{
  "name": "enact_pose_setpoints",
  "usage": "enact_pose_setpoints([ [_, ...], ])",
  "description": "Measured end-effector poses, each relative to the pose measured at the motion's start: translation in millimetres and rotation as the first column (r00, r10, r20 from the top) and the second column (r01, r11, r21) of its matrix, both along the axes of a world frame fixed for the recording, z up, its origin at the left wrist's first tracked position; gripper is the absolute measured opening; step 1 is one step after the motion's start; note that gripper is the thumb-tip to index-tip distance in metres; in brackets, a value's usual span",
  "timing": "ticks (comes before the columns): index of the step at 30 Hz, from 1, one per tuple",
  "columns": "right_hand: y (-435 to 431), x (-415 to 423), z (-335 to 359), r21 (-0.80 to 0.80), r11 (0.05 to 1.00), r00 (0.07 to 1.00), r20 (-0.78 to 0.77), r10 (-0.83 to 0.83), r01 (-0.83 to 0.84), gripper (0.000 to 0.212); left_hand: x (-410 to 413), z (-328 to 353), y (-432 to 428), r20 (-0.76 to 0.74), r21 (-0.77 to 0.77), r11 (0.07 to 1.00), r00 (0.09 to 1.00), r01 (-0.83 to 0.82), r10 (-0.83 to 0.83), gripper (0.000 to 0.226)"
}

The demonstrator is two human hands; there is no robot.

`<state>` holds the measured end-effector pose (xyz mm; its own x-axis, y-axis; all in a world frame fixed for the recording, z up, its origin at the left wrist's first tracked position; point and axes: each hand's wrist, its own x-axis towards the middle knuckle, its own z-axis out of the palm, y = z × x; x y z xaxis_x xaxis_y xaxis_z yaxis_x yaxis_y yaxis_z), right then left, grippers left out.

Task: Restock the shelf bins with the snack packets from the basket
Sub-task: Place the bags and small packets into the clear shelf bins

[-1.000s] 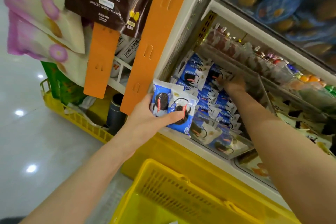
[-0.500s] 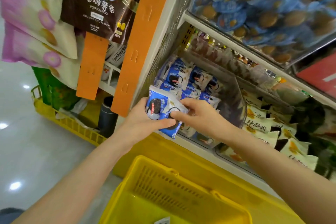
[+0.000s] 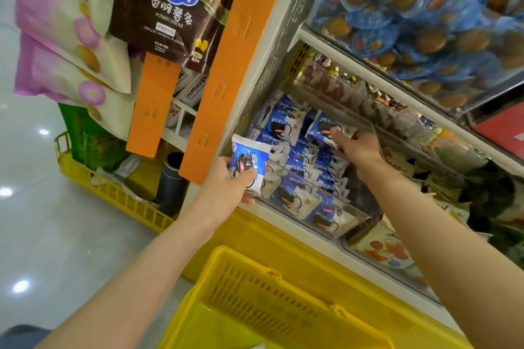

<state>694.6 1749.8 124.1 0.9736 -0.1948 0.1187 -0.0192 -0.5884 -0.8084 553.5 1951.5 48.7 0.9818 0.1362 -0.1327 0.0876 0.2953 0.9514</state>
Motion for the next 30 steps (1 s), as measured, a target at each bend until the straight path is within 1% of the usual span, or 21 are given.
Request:
enact_pose_setpoints([
  [2,2.6,19.1,-8.7,-0.103,0.987,0.992,-0.016,-0.122,0.119,0.045,2.0,0.1,1.9,0.015,0.000,1.000,1.000,-0.002,0.002,0.022],
  [4,7.5,33.9,-13.7,-0.198,0.966,0.983,-0.040,-0.176,0.165,0.054,3.2,0.9,4.5,0.038,0.008,1.000,0.999,0.005,-0.006,0.021],
  [6,12.8,47.9,-20.1,-0.227,0.963,0.983,-0.074,-0.166,0.145,0.052,3.5,1.5,7.2,0.074,0.021,1.000,0.997,0.007,-0.008,0.017],
  [7,14.9,52.7,-23.8,-0.229,0.965,0.986,-0.075,-0.148,0.128,0.045,3.6,1.6,8.6,0.094,0.035,0.999,0.996,0.005,-0.008,0.014],
  [9,17.7,58.0,-29.9,-0.286,0.953,0.989,-0.075,-0.126,0.100,0.029,3.2,1.2,10.9,0.128,0.070,0.998,0.992,0.002,-0.011,0.014],
  [12,14.1,63.1,-33.8,-0.369,0.926,0.990,-0.078,-0.119,0.082,0.032,3.8,0.7,12.3,0.141,0.134,0.991,0.990,-0.008,-0.011,0.026],
  [15,10.3,64.4,-35.5,-0.354,0.928,0.988,-0.063,-0.143,0.112,0.051,4.9,-0.4,11.6,0.124,0.134,0.990,0.992,-0.034,0.017,0.032],
  [17,13.2,53.7,-32.3,-0.390,0.913,0.992,0.005,-0.130,0.121,0.065,5.2,-1.2,10.2,0.127,0.148,0.988,0.992,-0.041,0.022,0.032],
  [18,16.2,43.6,-29.0,-0.415,0.902,0.993,0.065,-0.097,0.116,0.067,5.0,-1.6,9.2,0.137,0.161,0.986,0.990,-0.041,0.018,0.031],
  [19,20.0,31.2,-23.9,-0.412,0.906,0.989,0.144,-0.042,0.098,0.064,4.7,-2.2,8.1,0.147,0.179,0.983,0.989,-0.041,0.015,0.029],
  [20,24.3,15.4,-18.2,-0.367,0.929,0.978,0.207,0.026,0.053,0.056,4.0,-2.2,6.7,0.156,0.194,0.980,0.988,-0.041,0.010,0.027],
  [21,29.2,-4.1,-13.4,-0.293,0.955,0.964,0.240,0.113,-0.039,0.046,3.2,-2.0,5.5,0.164,0.201,0.979,0.986,-0.035,0.001,0.025],
  [22,34.6,-25.4,-9.3,-0.255,0.953,0.946,0.235,0.223,-0.161,0.037,2.1,-1.8,3.9,0.171,0.208,0.978,0.985,-0.024,-0.013,0.025],
  [24,40.6,-63.7,-5.3,-0.268,0.873,0.890,0.098,0.446,-0.408,0.030,-0.2,-1.1,0.6,0.178,0.254,0.967,0.983,-0.004,-0.042,0.024],
  [26,40.3,-91.6,-5.9,-0.260,0.766,0.803,-0.067,0.593,-0.588,0.031,-2.5,-1.4,-3.1,0.200,0.317,0.948,0.978,-0.012,-0.055,0.022],
  [28,37.4,-107.1,-5.8,-0.321,0.698,0.761,-0.145,0.632,-0.640,0.038,-5.2,-1.0,-9.2,0.225,0.364,0.931,0.971,-0.011,-0.077,0.030],
  [29,35.5,-110.8,-3.8,-0.372,0.681,0.765,-0.150,0.626,-0.630,0.043,-7.6,0.2,-13.0,0.240,0.363,0.932,0.967,-0.004,-0.090,0.031],
  [30,33.9,-113.5,-0.9,-0.430,0.666,0.774,-0.142,0.617,-0.609,0.047,-9.9,1.3,-15.6,0.262,0.353,0.936,0.960,0.002,-0.101,0.027],
])
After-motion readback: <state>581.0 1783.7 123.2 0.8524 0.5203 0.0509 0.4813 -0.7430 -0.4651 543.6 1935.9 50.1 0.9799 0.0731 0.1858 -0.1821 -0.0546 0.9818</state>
